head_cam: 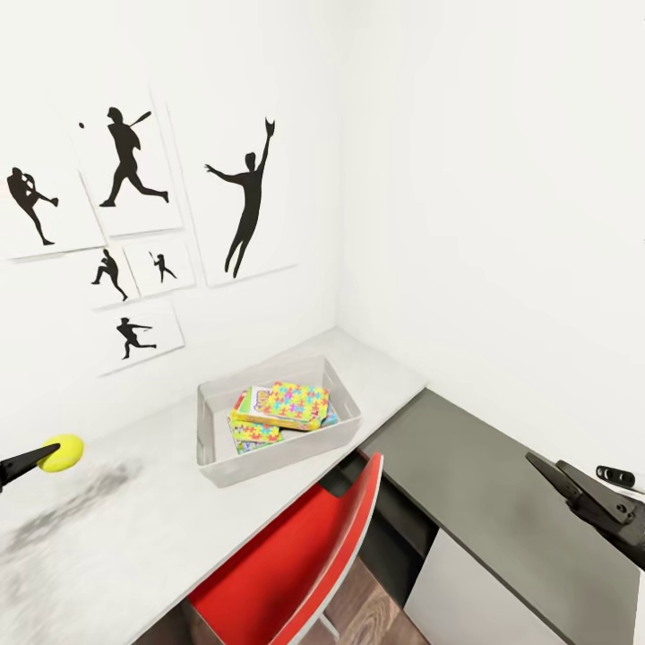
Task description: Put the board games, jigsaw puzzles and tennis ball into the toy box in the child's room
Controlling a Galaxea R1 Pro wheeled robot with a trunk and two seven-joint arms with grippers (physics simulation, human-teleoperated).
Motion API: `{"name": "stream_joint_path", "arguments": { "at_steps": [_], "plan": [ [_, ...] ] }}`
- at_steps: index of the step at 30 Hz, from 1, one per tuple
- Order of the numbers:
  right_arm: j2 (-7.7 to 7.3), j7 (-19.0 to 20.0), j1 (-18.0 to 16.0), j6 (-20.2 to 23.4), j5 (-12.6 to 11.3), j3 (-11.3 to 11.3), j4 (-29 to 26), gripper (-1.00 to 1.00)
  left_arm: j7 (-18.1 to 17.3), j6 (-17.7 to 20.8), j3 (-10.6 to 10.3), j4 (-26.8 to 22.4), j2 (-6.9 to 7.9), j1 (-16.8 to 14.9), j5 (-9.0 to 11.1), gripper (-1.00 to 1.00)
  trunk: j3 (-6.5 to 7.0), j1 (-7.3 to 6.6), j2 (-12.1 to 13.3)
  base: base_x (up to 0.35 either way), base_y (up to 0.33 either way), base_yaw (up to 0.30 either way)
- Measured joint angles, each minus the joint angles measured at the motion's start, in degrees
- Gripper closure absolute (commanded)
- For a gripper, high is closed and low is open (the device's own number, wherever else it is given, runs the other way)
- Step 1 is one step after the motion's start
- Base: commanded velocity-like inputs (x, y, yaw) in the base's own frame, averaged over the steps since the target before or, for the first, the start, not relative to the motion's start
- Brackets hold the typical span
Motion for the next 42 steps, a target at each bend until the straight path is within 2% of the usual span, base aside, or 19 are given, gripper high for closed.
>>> {"name": "stream_joint_path", "arguments": {
  "at_steps": [5,9,12,13,16,19,21,24,27,30,32,36,40,42],
  "plan": [
    [0.35,-0.03,0.05,-0.22,0.0,0.01,0.0,-1.0,0.0,2.34,-0.24,-2.51,-0.09,0.31,0.09,1.0,0.47,0.0,0.0,0.0,0.0,0.0],
    [0.46,-0.05,0.06,-0.3,0.04,0.41,0.0,-1.0,0.01,4.85,-0.59,-8.06,-0.6,2.3,0.17,1.0,0.85,0.0,0.0,0.0,0.0,0.0],
    [0.48,-0.05,0.06,-0.36,0.07,0.94,0.0,-1.0,0.02,6.91,-2.37,-11.3,-1.23,2.94,0.19,1.0,1.13,0.0,0.0,0.0,0.0,0.0],
    [0.48,-0.07,0.06,-0.48,0.09,1.41,0.0,-1.0,0.02,7.46,-4.41,-12.42,-1.58,3.1,0.21,1.0,1.23,0.0,0.01,0.0,0.0,0.0],
    [0.48,-0.13,0.06,-1.63,0.11,2.53,0.0,-1.0,0.03,8.02,-8.35,-13.2,-2.22,3.07,0.17,1.0,1.51,0.0,0.01,0.0,0.0,0.0],
    [0.4,-0.29,0.06,-4.25,0.18,5.66,0.0,-1.0,0.04,11.51,-14.35,-14.86,-2.67,2.23,0.18,1.0,1.78,0.0,0.01,0.0,0.0,0.0],
    [0.35,-0.36,0.06,-4.87,0.24,6.81,0.0,-1.0,0.04,12.88,-17.09,-15.97,-2.93,0.69,0.11,1.0,1.89,0.0,0.01,0.0,0.0,0.0],
    [0.31,-0.46,0.06,-5.35,1.21,7.7,0.0,-1.0,0.04,13.76,-22.53,-17.06,-3.56,-5.42,-0.13,1.0,1.96,0.01,0.02,0.0,0.0,0.0],
    [0.38,-0.49,0.06,-5.56,2.84,7.91,0.05,-1.0,0.04,13.76,-24.62,-17.15,-3.66,-9.6,-0.32,1.0,1.98,0.0,0.01,0.0,0.0,0.0],
    [0.44,-0.45,0.06,-5.64,3.89,7.97,0.07,-1.0,0.04,13.76,-25.26,-17.18,-3.7,-12.11,-0.39,1.0,1.98,0.0,0.01,0.0,0.0,0.0],
    [0.41,-0.49,0.06,-5.67,4.45,7.95,0.08,-1.0,0.04,13.76,-25.65,-17.21,-3.78,-14.89,-0.43,1.0,1.98,0.0,0.01,0.0,0.0,0.0],
    [0.42,-0.52,0.06,-5.68,4.63,7.93,0.14,-1.0,0.04,13.76,-26.44,-17.4,-4.56,-16.83,-0.44,1.0,1.98,0.0,0.01,0.0,0.0,0.0],
    [0.47,-0.67,0.06,-5.69,4.73,7.94,0.16,-1.0,0.04,13.76,-30.94,-17.73,-9.32,-17.66,-1.42,1.0,1.98,0.0,0.02,0.0,0.0,0.0],
    [0.44,-0.67,0.06,-5.69,4.75,7.89,0.12,-1.0,0.05,13.76,-31.95,-17.79,-10.31,-17.77,-2.42,1.0,1.98,0.0,0.01,0.0,0.0,0.0]
  ]
}}
